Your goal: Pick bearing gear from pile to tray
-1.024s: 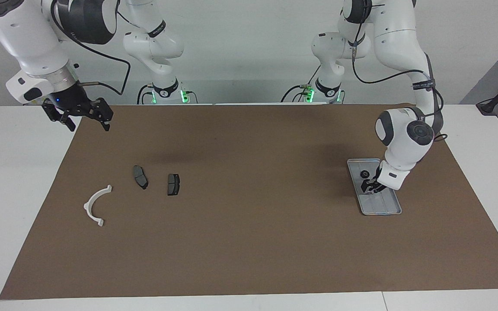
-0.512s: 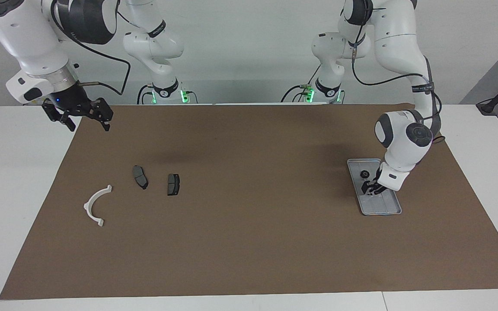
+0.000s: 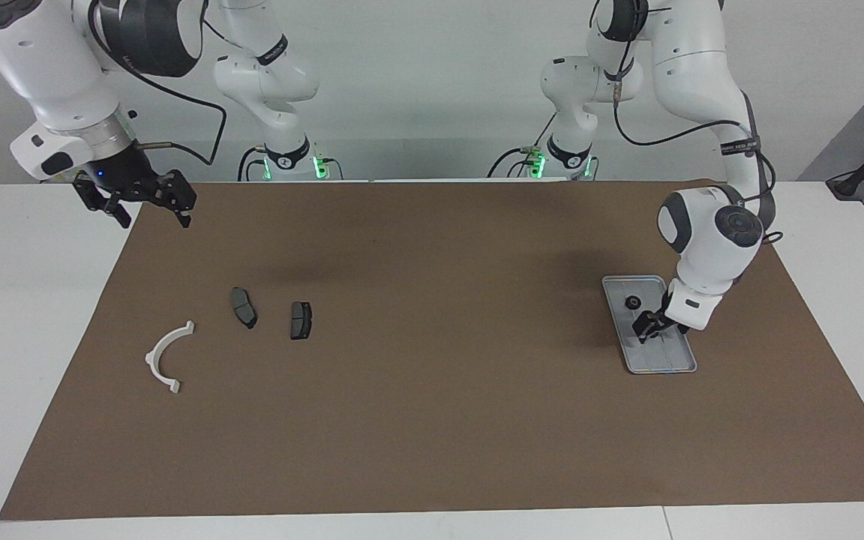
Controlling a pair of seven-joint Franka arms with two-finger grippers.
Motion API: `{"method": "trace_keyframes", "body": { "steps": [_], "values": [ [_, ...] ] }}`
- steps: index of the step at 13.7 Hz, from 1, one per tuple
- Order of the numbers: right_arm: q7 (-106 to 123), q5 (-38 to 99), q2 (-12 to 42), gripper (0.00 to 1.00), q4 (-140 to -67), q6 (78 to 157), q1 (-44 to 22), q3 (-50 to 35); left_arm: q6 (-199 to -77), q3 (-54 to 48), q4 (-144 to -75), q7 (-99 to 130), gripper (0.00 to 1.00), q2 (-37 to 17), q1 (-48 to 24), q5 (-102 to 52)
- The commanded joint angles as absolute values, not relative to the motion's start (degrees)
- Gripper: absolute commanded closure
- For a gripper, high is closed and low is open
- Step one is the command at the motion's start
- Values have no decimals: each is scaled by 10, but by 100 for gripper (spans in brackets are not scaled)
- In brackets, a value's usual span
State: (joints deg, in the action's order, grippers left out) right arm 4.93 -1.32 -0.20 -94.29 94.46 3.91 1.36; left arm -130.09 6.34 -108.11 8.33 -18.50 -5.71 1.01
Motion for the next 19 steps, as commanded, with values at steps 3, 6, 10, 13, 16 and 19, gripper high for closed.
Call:
{"method": "trace_keyframes", "body": {
  "steps": [3,6,10,13,16,19],
  "values": [
    [56,-5,-5,0,-939,935,40,14,-1160,60,-1043,74,0,-98,-41,5],
    [56,-5,-6,0,-939,935,40,14,-1081,57,-1038,75,0,-44,-44,5],
    [57,-6,-5,0,-938,935,40,14,-980,52,-1010,69,0,1,-26,5],
    [56,-5,-5,0,-938,934,40,13,-950,28,-1001,64,0,2,-10,5],
    [57,-4,-5,0,-936,928,40,13,-952,24,-999,65,0,3,-5,5],
    [56,-4,-5,0,-935,924,40,14,-937,22,-978,67,0,4,-6,4]
  ]
}}
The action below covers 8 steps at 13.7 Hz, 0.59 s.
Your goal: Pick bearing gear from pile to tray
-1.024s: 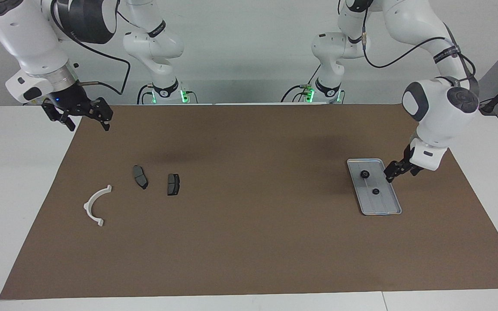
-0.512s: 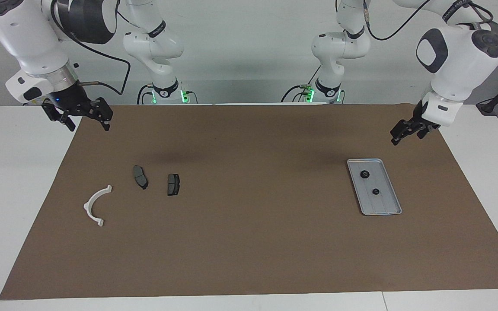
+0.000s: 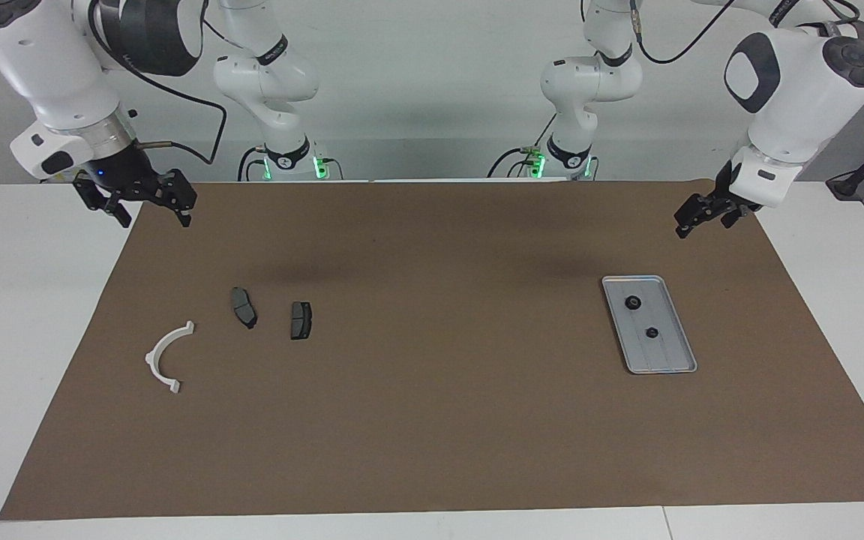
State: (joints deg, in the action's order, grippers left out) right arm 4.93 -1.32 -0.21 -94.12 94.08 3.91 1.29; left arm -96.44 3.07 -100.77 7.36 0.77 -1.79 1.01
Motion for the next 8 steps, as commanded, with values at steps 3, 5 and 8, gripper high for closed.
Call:
{"method": "trace_keyframes", "body": {
  "steps": [3,5,8],
  "values": [
    [56,-5,-4,0,-933,922,40,14,-914,18,-934,70,0,-2,-6,-17],
    [56,-6,-4,0,-933,920,40,13,-933,18,-942,71,0,2,-10,-25],
    [56,-9,-4,0,-927,915,40,13,-931,19,-946,68,0,3,-10,-25]
  ]
}}
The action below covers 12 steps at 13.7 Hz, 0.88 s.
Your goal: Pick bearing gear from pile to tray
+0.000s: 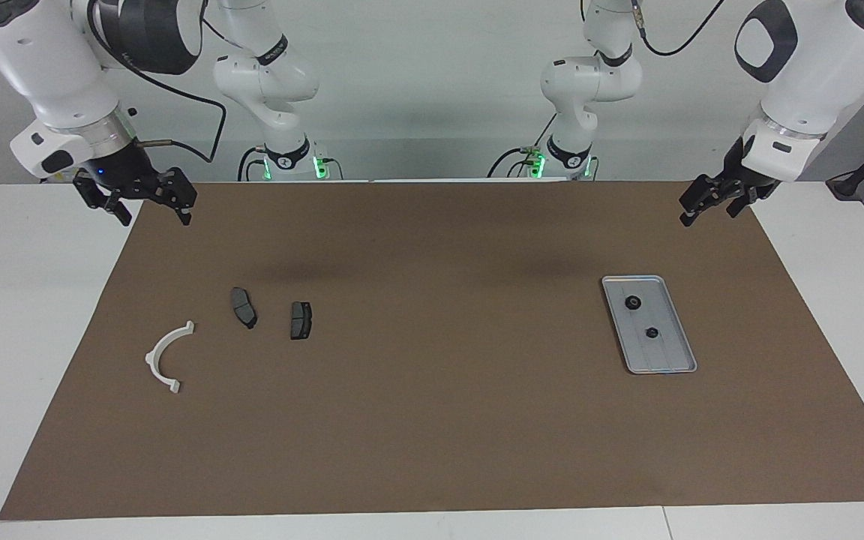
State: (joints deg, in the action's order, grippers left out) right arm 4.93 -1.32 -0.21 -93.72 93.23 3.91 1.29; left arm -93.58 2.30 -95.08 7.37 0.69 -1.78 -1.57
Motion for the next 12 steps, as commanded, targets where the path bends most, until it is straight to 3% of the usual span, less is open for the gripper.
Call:
{"method": "trace_keyframes", "body": {
  "steps": [1,12],
  "values": [
    [56,-10,-4,0,-927,911,40,13,-932,19,-945,68,0,3,-9,-25],
    [56,-11,-4,0,-926,909,40,13,-931,22,-952,66,0,5,-10,-21]
  ]
}}
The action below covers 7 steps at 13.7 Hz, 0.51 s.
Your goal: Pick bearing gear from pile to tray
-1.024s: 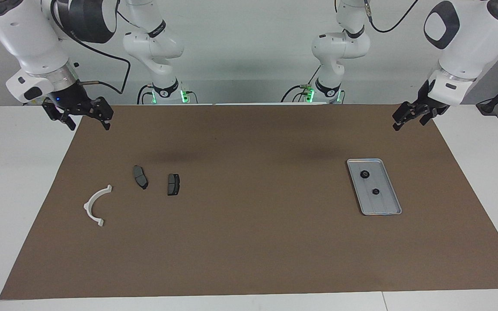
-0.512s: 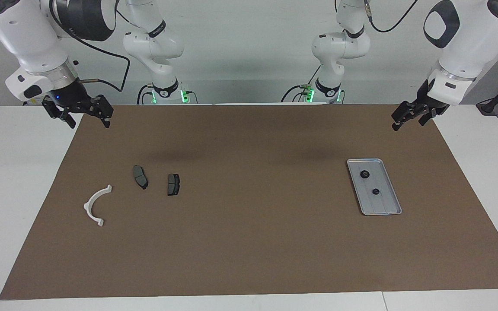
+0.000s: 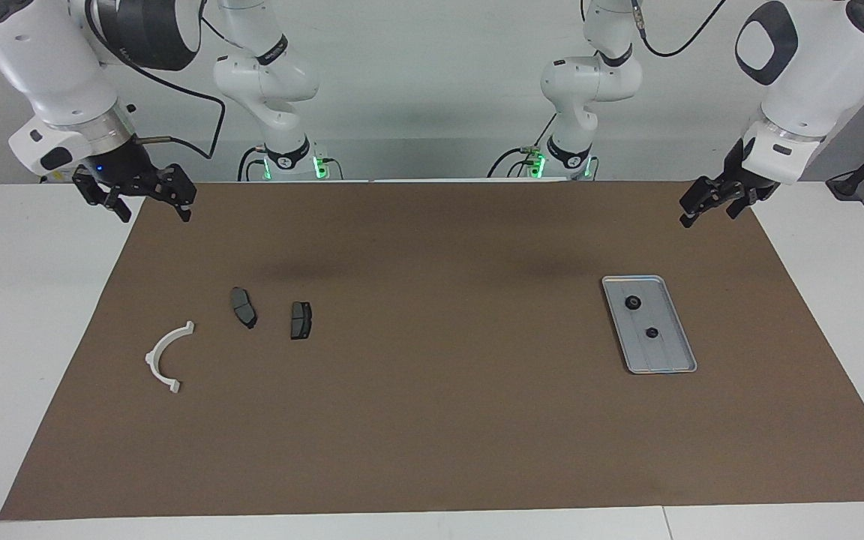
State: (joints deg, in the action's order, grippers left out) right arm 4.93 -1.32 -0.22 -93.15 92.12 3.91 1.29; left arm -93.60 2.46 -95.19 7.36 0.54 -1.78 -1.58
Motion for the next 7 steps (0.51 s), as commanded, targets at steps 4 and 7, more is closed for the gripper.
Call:
{"method": "trace_keyframes", "body": {
  "steps": [4,7],
  "values": [
    [56,-11,-4,0,-926,908,40,13,-934,22,-952,69,0,5,-8,-21],
    [56,-11,-4,0,-926,908,40,13,-936,22,-951,70,0,5,-8,-21]
  ]
}}
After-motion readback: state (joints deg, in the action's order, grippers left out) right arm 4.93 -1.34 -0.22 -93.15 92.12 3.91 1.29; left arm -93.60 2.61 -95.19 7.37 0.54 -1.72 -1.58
